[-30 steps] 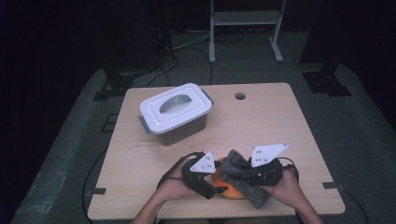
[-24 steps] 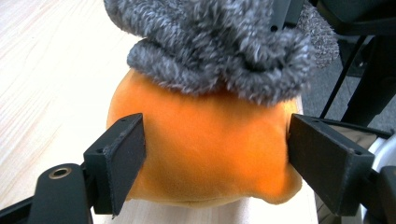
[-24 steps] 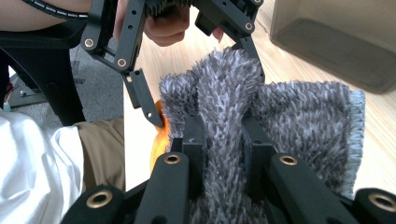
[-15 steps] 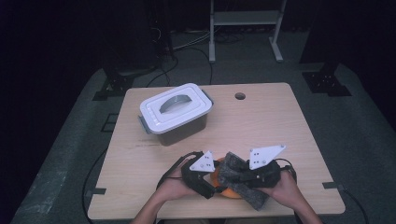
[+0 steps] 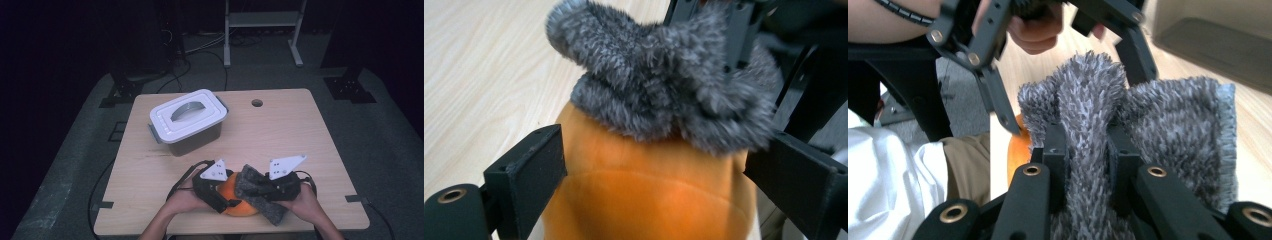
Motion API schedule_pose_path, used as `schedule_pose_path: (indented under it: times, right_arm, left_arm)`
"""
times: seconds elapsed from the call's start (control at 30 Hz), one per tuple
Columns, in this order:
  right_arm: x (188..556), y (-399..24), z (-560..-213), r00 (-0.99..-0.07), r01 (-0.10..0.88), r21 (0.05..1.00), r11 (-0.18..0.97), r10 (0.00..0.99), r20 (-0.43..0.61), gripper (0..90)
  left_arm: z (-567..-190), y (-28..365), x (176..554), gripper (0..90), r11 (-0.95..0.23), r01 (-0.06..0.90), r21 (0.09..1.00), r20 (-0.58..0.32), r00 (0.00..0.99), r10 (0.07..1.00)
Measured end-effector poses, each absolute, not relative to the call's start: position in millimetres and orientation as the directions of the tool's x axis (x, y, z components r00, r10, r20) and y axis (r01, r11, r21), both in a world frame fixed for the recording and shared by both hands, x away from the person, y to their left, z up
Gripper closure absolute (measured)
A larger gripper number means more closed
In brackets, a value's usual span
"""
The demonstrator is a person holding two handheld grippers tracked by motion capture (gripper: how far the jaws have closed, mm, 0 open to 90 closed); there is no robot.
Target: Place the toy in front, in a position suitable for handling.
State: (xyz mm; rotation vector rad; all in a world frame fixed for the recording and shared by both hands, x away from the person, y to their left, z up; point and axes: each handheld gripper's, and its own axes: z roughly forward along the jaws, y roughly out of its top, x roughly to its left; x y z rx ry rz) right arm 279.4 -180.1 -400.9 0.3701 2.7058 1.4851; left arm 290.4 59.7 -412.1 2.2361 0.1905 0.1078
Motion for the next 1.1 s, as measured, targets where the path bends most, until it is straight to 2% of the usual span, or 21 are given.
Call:
schedule_pose_path:
  times: [0.13, 0.43, 0.53, 0.57, 0.6, 0.7, 0.73, 0.8, 0.83, 0.97, 1.0, 1.03, 1.1]
  right_arm:
    - [281.5, -185.3, -400.6, -0.970, 0.198, 0.830, 0.521, 0.229, 0.088, 74.8]
    - [286.6, -212.1, -413.0, -0.951, 0.265, 0.827, 0.496, 0.278, 0.138, 74.7]
    - [284.9, -208.4, -413.6, -0.955, 0.255, 0.824, 0.506, 0.268, 0.130, 74.8]
    - [284.9, -208.4, -413.6, -0.955, 0.255, 0.824, 0.506, 0.268, 0.130, 74.8]
    - [284.7, -207.6, -414.4, -0.955, 0.257, 0.825, 0.504, 0.265, 0.135, 74.8]
    - [285.1, -207.8, -414.6, -0.954, 0.258, 0.824, 0.504, 0.267, 0.136, 74.7]
    - [286.1, -208.0, -413.8, -0.953, 0.258, 0.823, 0.505, 0.273, 0.131, 74.8]
    - [286.6, -208.3, -413.0, -0.952, 0.260, 0.824, 0.504, 0.275, 0.132, 74.8]
    - [287.5, -209.5, -410.5, -0.950, 0.262, 0.825, 0.500, 0.284, 0.129, 74.8]
    - [290.4, -213.6, -406.0, -0.946, 0.262, 0.836, 0.483, 0.301, 0.123, 74.9]
    - [292.6, -216.2, -403.1, -0.942, 0.263, 0.851, 0.454, 0.310, 0.126, 74.9]
    - [293.3, -216.3, -401.8, -0.941, 0.263, 0.858, 0.442, 0.313, 0.128, 74.9]
    - [294.0, -215.4, -401.1, -0.940, 0.262, 0.862, 0.434, 0.319, 0.125, 74.9]
  left_arm:
    - [-416.9, 63.1, 290.8, 13.2, -0.620, 0.104, 0.778, 0.018, 0.982, 0.187]
    - [-418.6, 70.6, 296.0, 13.0, -0.616, 0.135, 0.776, -0.026, 0.983, 0.182]
    - [-415.7, 66.2, 297.0, 5.7, -0.625, 0.146, 0.767, -0.028, 0.981, 0.194]
    - [-416.0, 64.8, 298.1, 5.7, -0.626, 0.153, 0.765, -0.028, 0.978, 0.205]
    - [-419.2, 62.4, 301.2, 2.5, -0.635, 0.188, 0.749, -0.051, 0.972, 0.227]
    - [-422.7, 61.2, 303.3, 3.5, -0.631, 0.226, 0.742, -0.088, 0.966, 0.243]
    - [-421.7, 61.4, 301.4, 12.3, -0.633, 0.208, 0.746, -0.068, 0.969, 0.238]
    - [-420.0, 61.7, 299.8, 22.6, -0.636, 0.181, 0.750, -0.039, 0.972, 0.231]
    - [-416.7, 62.4, 297.0, 24.9, -0.620, 0.138, 0.772, 0.010, 0.973, 0.230]
    - [-413.7, 62.1, 295.0, 28.5, -0.598, 0.085, 0.797, 0.069, 0.971, 0.230]
    - [-411.9, 59.9, 292.0, 28.6, -0.603, 0.031, 0.797, 0.132, 0.966, 0.225]
    - [-411.4, 59.1, 290.7, 28.5, -0.597, 0.012, 0.802, 0.152, 0.963, 0.224]
    - [-411.8, 58.3, 290.1, 27.8, -0.589, 0.000, 0.808, 0.162, 0.961, 0.223]
